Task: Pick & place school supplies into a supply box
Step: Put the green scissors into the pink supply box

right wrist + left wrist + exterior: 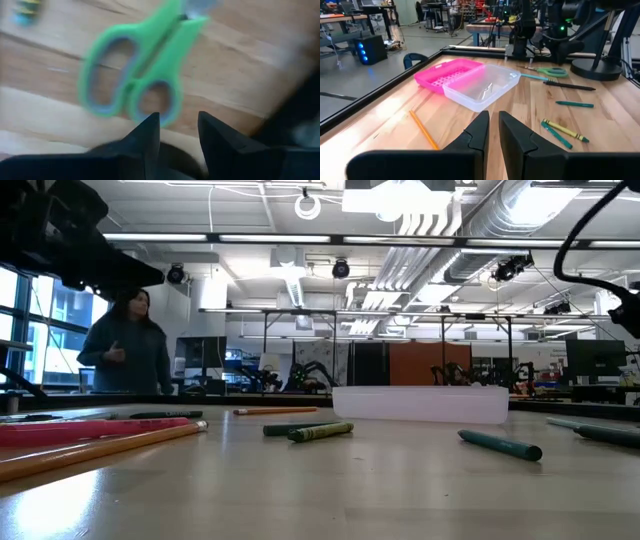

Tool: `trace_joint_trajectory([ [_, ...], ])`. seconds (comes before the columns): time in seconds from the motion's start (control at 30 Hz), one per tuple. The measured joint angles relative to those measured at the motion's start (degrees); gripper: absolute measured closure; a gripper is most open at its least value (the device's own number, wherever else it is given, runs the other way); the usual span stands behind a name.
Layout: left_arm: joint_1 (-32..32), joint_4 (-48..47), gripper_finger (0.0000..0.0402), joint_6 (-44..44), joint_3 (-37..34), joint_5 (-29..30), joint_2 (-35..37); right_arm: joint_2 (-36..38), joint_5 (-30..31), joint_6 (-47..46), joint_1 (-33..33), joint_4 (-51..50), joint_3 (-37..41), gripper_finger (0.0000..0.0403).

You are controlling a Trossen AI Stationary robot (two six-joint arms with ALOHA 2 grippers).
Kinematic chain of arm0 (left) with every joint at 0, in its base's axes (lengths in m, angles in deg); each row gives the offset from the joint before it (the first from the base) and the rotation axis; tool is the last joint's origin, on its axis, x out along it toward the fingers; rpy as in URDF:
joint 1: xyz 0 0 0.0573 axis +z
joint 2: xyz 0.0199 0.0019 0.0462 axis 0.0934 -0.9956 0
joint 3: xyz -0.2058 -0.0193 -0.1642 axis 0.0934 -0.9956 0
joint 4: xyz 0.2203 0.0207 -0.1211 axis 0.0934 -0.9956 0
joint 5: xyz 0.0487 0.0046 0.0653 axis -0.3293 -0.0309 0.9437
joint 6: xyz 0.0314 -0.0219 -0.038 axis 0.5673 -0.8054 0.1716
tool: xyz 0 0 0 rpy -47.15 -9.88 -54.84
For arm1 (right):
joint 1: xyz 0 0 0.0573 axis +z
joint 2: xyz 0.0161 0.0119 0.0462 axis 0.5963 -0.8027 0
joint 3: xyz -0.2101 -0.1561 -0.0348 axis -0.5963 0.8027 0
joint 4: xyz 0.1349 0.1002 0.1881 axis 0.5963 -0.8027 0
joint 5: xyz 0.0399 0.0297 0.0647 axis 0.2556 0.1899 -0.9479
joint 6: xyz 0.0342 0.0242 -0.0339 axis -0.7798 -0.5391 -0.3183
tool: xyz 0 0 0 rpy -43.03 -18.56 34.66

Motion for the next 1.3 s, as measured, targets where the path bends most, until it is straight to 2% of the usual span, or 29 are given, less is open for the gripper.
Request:
trace_joint_trajectory([
  [0.47, 0.0, 0.0, 0.0328, 0.0, 0.0, 0.0, 0.0, -6.4, 1.1, 0.2, 0.0, 1.3, 0.0, 0.0290],
  [0.63, 0.0, 0.0, 0.0328, 0.0, 0.0, 0.0, 0.0, -9.1, 0.6, 5.2, 0.0, 1.7, -0.3, 0.0290],
  [0.83, 0.0, 0.0, 0.0328, 0.0, 0.0, 0.0, 0.0, -9.9, 2.9, 5.7, 0.0, 1.8, -0.2, 0.0294],
  [0.97, 0.0, 0.0, 0.0328, 0.0, 0.0, 0.0, 0.0, -9.9, 3.5, 8.2, 0.0, 1.9, -0.2, 0.0322],
  [1.17, 0.0, 0.0, 0.0328, 0.0, 0.0, 0.0, 0.0, -9.8, 2.9, 11.3, 0.1, 1.8, -0.1, 0.0390],
  [1.3, 0.0, 0.0, 0.0328, 0.0, 0.0, 0.0, 0.0, -9.9, 3.6, 14.1, 0.0, 0.8, -0.1, 0.0388],
])
